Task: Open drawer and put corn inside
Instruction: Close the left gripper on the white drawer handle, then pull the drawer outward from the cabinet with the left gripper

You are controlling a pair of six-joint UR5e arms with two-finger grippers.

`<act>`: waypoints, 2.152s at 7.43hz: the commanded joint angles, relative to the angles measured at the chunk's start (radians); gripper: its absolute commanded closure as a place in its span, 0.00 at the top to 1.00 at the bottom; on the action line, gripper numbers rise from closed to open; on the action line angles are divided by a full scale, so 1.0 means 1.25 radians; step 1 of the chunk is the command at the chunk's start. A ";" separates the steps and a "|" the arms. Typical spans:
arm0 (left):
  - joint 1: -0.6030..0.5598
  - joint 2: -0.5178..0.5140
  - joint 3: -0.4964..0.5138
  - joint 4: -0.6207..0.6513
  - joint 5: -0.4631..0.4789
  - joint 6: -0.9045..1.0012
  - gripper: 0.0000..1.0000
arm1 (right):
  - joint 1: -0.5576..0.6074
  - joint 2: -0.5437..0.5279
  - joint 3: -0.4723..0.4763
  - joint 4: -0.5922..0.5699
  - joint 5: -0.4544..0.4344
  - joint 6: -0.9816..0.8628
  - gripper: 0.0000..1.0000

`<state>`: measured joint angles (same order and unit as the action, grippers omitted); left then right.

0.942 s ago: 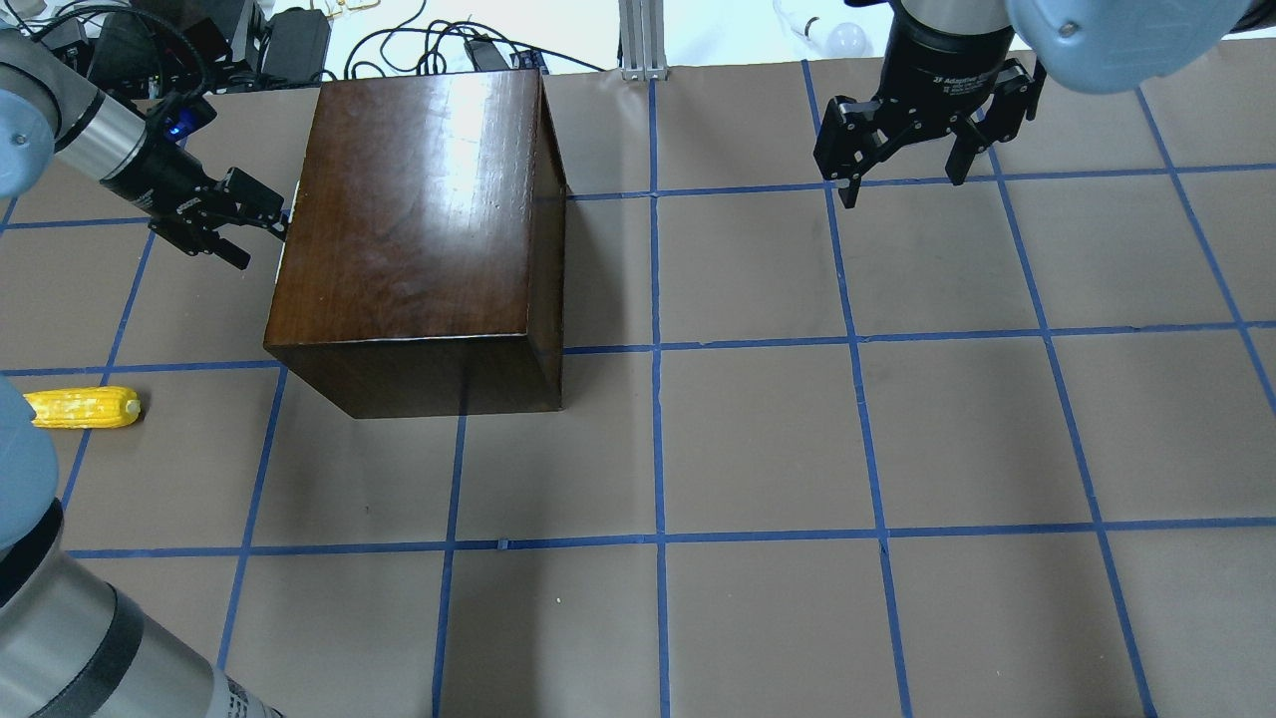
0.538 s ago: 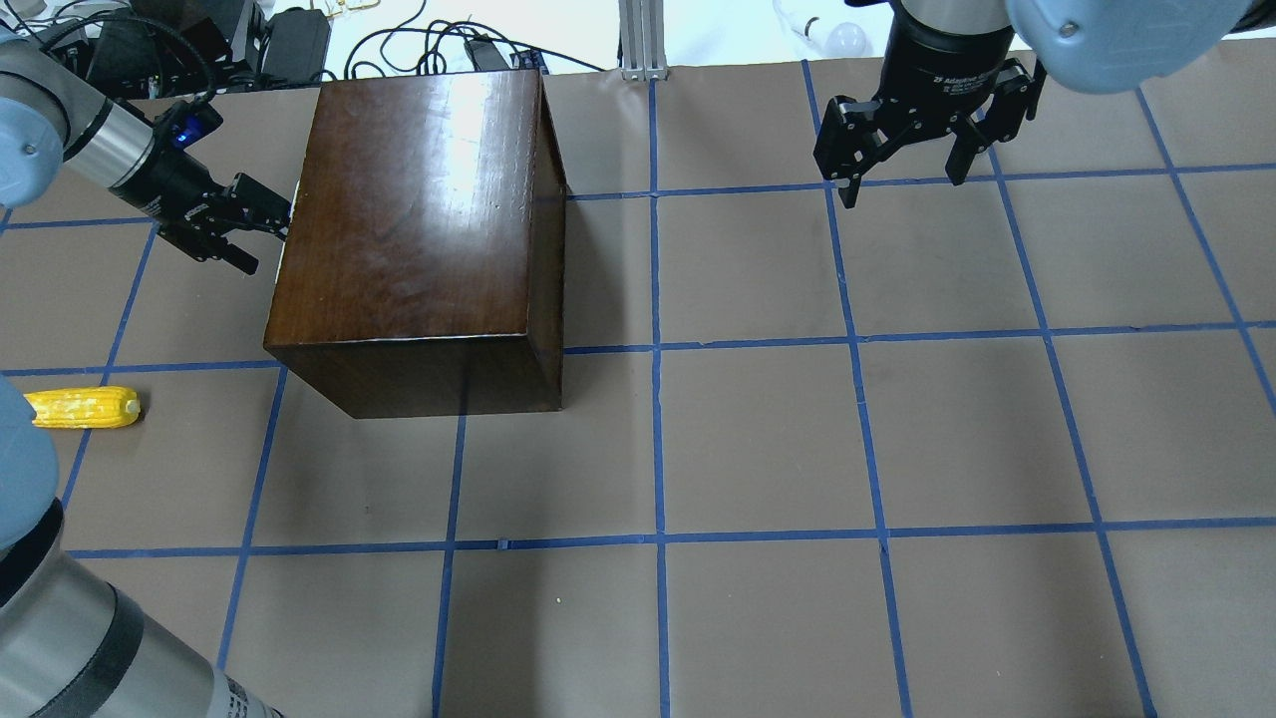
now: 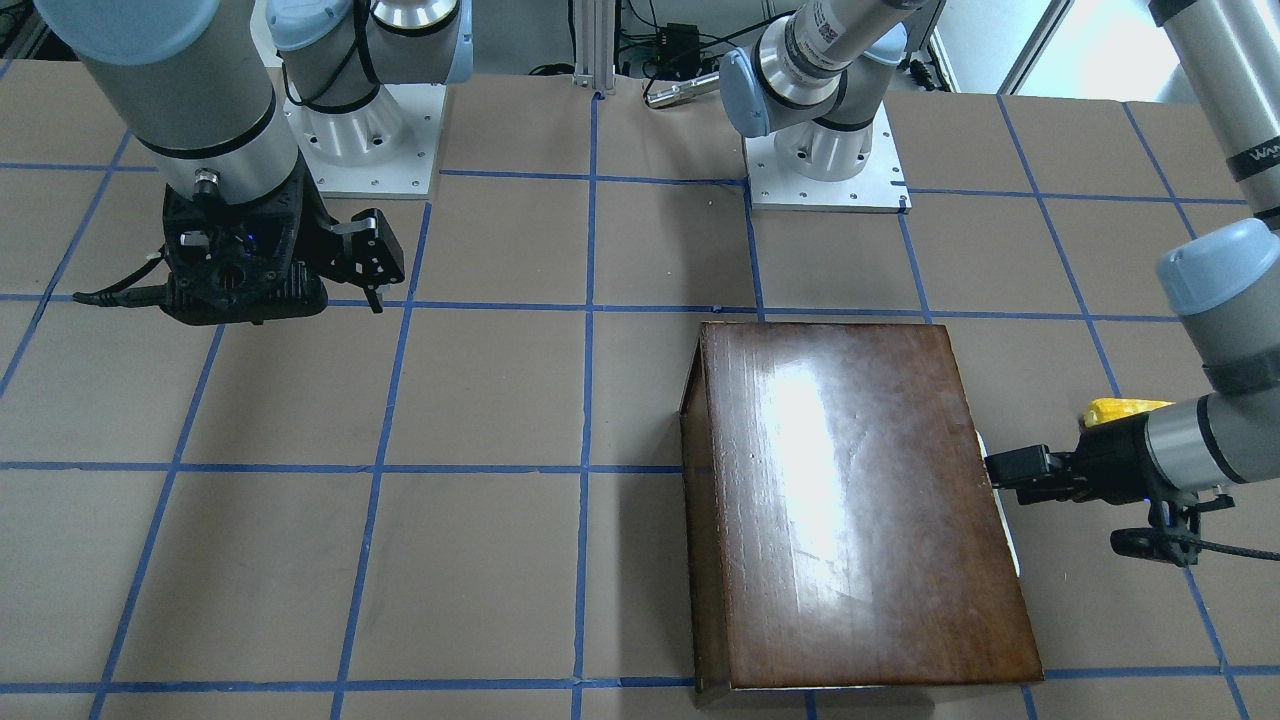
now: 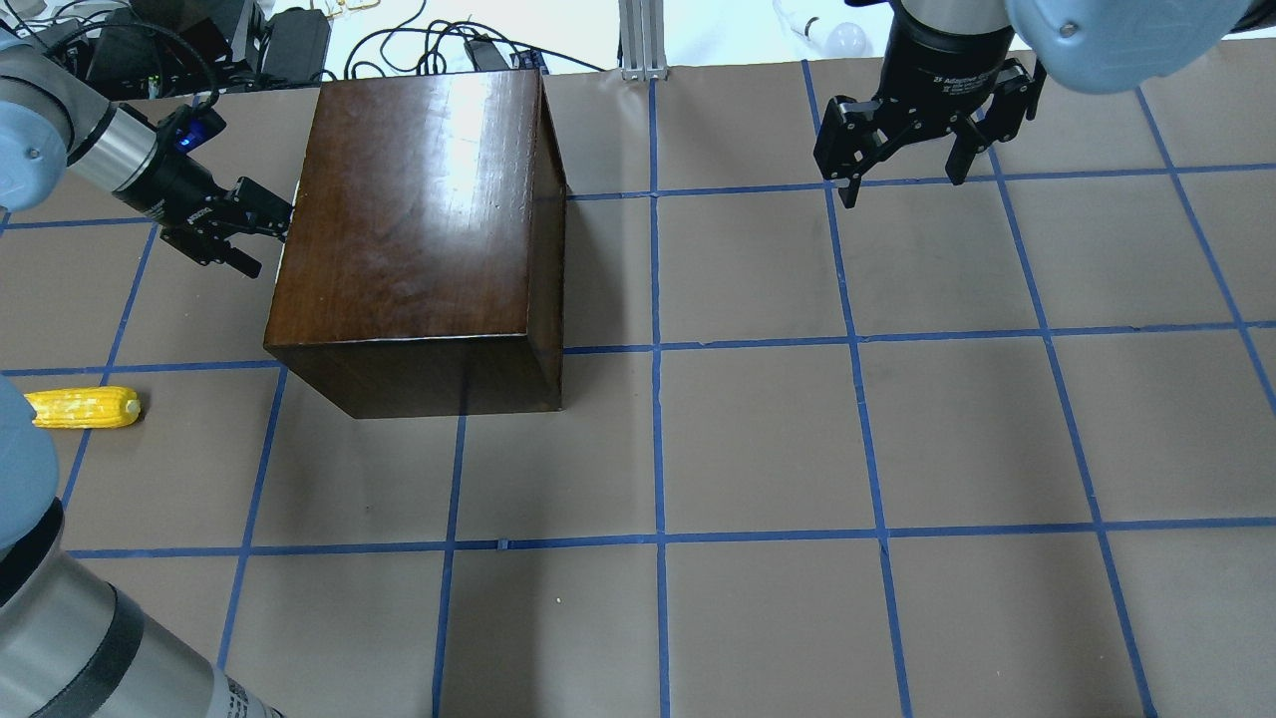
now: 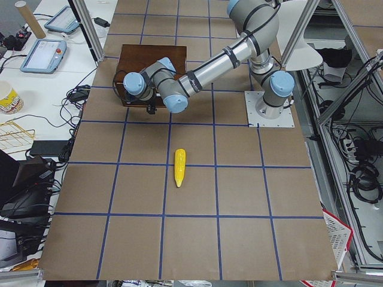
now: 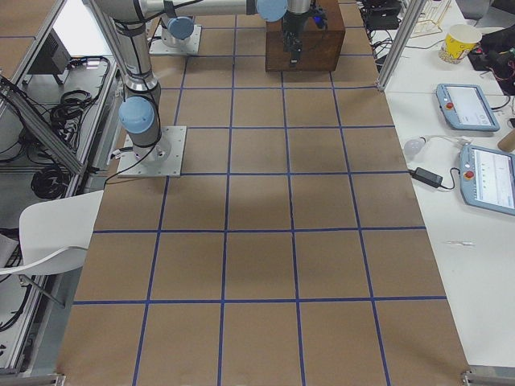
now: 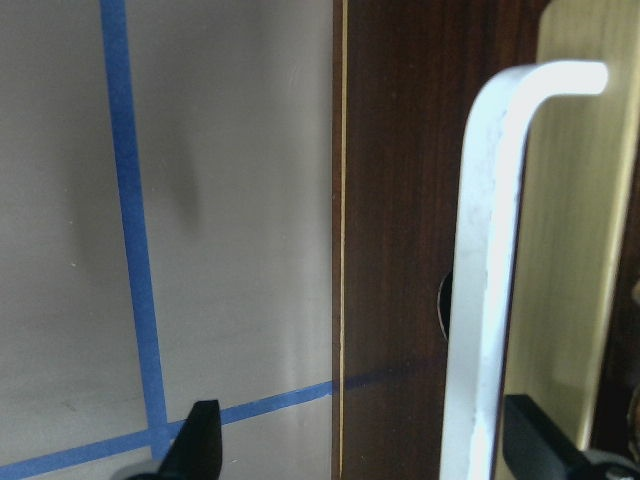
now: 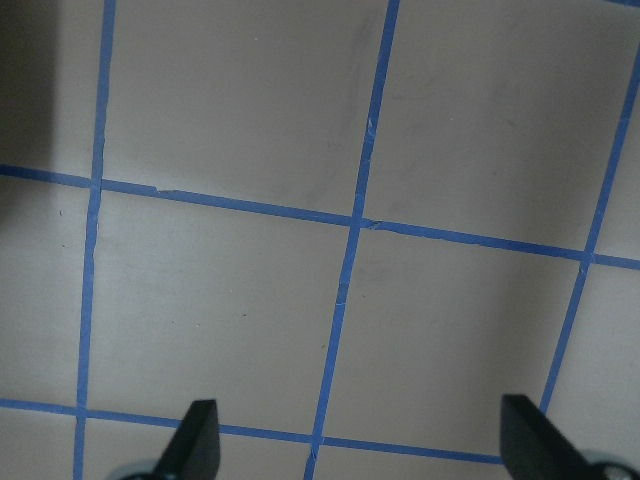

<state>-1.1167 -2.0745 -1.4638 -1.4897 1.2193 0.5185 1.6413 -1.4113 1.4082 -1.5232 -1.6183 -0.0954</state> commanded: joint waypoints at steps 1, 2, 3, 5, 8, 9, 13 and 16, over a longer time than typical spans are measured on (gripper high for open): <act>0.000 -0.007 -0.001 0.009 0.001 0.000 1.00 | 0.000 0.000 0.000 0.001 0.000 0.000 1.00; 0.000 -0.007 -0.001 0.011 0.003 0.001 1.00 | 0.000 0.000 0.000 0.000 0.000 0.000 1.00; 0.000 -0.007 0.002 0.011 0.005 0.004 1.00 | 0.000 0.000 0.000 0.000 0.000 -0.001 1.00; 0.002 -0.006 0.005 0.018 0.010 0.009 1.00 | 0.000 0.000 0.000 0.000 0.000 -0.001 1.00; 0.006 -0.008 0.006 0.034 0.022 0.010 1.00 | 0.000 0.000 0.000 0.001 0.000 -0.001 1.00; 0.007 -0.006 0.008 0.038 0.036 0.010 1.00 | 0.000 0.000 0.000 0.000 0.000 0.000 1.00; 0.020 -0.007 0.015 0.061 0.059 0.011 1.00 | 0.000 0.000 0.000 0.001 0.000 0.000 1.00; 0.048 -0.008 0.024 0.061 0.059 0.015 1.00 | 0.000 0.000 0.000 0.001 0.000 0.000 1.00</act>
<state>-1.0698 -2.0836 -1.4400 -1.4129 1.2931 0.5344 1.6414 -1.4113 1.4082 -1.5224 -1.6184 -0.0951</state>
